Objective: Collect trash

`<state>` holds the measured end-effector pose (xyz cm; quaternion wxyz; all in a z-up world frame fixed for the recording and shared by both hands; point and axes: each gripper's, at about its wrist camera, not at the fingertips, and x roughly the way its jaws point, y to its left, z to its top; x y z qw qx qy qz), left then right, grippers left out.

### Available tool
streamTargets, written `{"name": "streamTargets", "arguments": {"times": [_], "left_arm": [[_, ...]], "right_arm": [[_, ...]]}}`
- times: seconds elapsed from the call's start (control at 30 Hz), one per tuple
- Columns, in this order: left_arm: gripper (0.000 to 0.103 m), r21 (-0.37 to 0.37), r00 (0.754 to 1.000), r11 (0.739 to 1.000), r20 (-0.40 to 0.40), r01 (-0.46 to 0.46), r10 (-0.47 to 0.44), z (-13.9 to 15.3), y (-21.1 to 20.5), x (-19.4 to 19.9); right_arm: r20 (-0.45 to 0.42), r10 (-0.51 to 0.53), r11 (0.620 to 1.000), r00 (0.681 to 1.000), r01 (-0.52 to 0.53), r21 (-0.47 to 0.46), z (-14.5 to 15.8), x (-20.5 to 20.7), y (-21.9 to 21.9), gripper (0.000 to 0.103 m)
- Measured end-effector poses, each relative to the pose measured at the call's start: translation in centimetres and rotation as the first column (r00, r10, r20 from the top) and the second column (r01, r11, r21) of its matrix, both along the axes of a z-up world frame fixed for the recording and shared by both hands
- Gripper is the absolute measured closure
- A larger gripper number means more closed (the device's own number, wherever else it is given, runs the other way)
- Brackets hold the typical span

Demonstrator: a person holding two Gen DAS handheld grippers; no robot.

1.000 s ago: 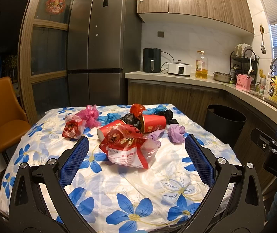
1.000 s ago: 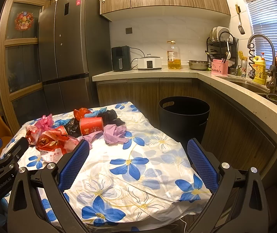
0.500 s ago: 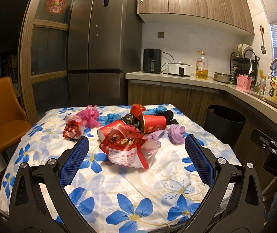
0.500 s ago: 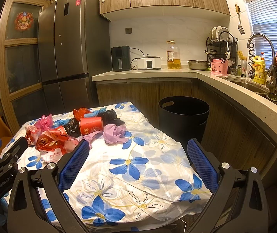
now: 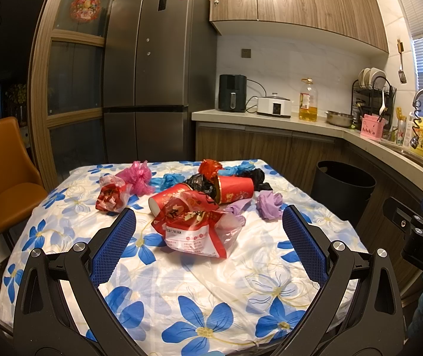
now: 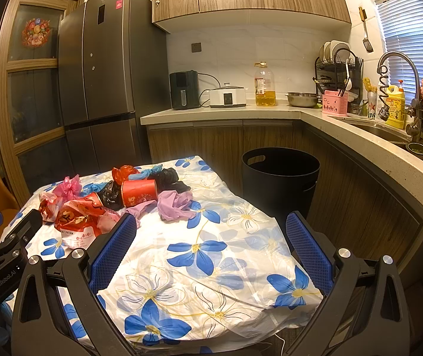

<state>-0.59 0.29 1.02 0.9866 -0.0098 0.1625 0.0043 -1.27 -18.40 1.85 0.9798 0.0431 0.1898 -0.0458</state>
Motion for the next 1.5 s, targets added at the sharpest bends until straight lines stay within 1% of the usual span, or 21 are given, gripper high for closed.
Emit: {"name": "streamTargets", "arguments": {"times": [0.6,0.73,0.97,1.27,1.43,1.5], "left_arm": [[0.006,-0.001,1.000,1.000,0.001,0.001,-0.001,0.0,0.0,0.0],[0.006,-0.001,1.000,1.000,0.004,0.003,-0.003,0.2,0.0,-0.1],[0.006,-0.011,1.000,1.000,0.001,-0.003,0.003,0.2,0.2,0.1],[0.006,-0.038,1.000,0.999,0.012,-0.013,0.013,-0.9,1.0,0.9],[0.011,-0.063,1.000,0.998,-0.002,-0.019,0.019,-2.7,1.9,2.3],[0.014,-0.074,1.000,0.997,-0.002,-0.024,0.024,-3.5,2.5,3.1]], "right_arm": [[0.001,-0.002,1.000,1.000,0.002,0.002,0.0,-0.1,0.2,0.005],[0.000,-0.004,1.000,1.000,0.004,0.007,0.0,-0.1,-0.6,0.005],[-0.008,-0.002,1.000,1.000,0.002,0.012,-0.4,0.4,-0.6,0.005],[-0.009,0.020,0.999,1.000,-0.019,0.029,-1.4,1.7,-0.7,0.005],[-0.014,0.045,0.998,0.999,-0.045,0.035,-2.3,3.0,-0.8,0.005],[-0.019,0.059,0.998,0.998,-0.058,0.035,-2.8,3.7,-0.8,0.005]]}}
